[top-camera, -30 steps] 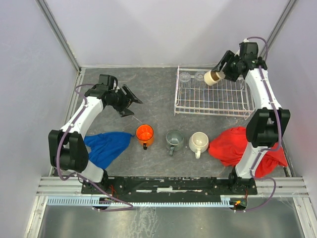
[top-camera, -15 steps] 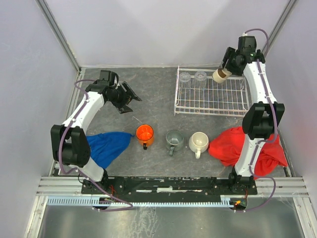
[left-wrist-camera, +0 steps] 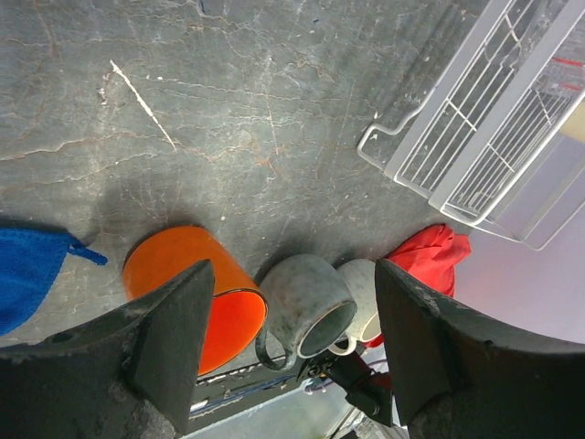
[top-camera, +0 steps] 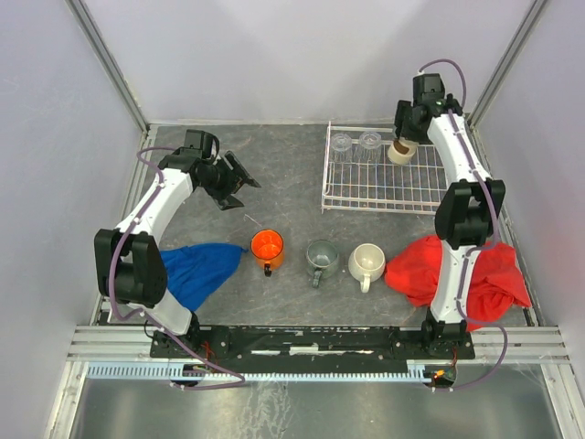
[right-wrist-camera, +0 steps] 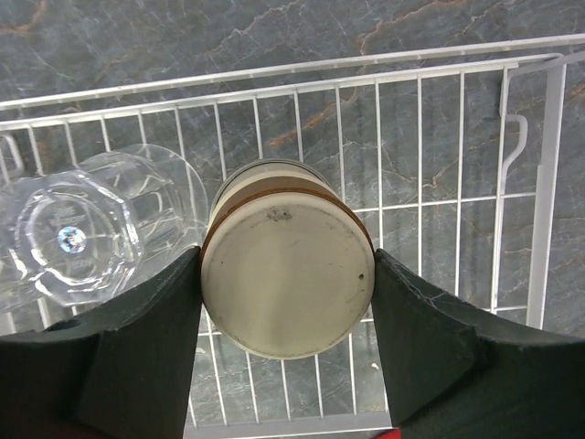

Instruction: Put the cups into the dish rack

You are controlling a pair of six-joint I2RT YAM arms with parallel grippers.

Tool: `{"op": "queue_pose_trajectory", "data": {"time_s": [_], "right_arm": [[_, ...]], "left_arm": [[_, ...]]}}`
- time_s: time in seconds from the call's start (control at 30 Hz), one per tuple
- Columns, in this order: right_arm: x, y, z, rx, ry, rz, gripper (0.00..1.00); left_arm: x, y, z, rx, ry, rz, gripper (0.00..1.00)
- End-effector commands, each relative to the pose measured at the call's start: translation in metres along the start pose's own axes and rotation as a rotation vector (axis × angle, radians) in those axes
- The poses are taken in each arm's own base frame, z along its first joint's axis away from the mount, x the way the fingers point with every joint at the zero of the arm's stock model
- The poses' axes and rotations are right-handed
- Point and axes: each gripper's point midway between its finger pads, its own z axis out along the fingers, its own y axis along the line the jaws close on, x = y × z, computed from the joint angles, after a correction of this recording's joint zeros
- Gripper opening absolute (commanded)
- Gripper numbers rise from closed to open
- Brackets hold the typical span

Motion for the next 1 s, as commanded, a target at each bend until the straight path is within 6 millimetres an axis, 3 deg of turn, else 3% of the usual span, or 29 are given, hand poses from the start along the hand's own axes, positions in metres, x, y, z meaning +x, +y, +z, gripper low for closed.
{"op": "queue_pose_trajectory", "data": {"time_s": [0.0, 0.57, 0.97], "right_arm": [[-0.024, -0.002, -0.004, 0.054, -0.079, -0.043, 0.15], [-0.024, 0.006, 0.021, 0.071, -0.082, -0.057, 0.16], [-0.010, 0.016, 0.029, 0.062, -0.047, -0.073, 0.20]], "left_arm": [[-0.005, -0.003, -0.014, 0.006, -0.046, 0.036, 0.77], [0.002, 0.010, -0.028, -0.048, -0.065, 0.046, 0.77], [0.006, 0.012, -0.033, -0.047, -0.072, 0.041, 0.76]]}}
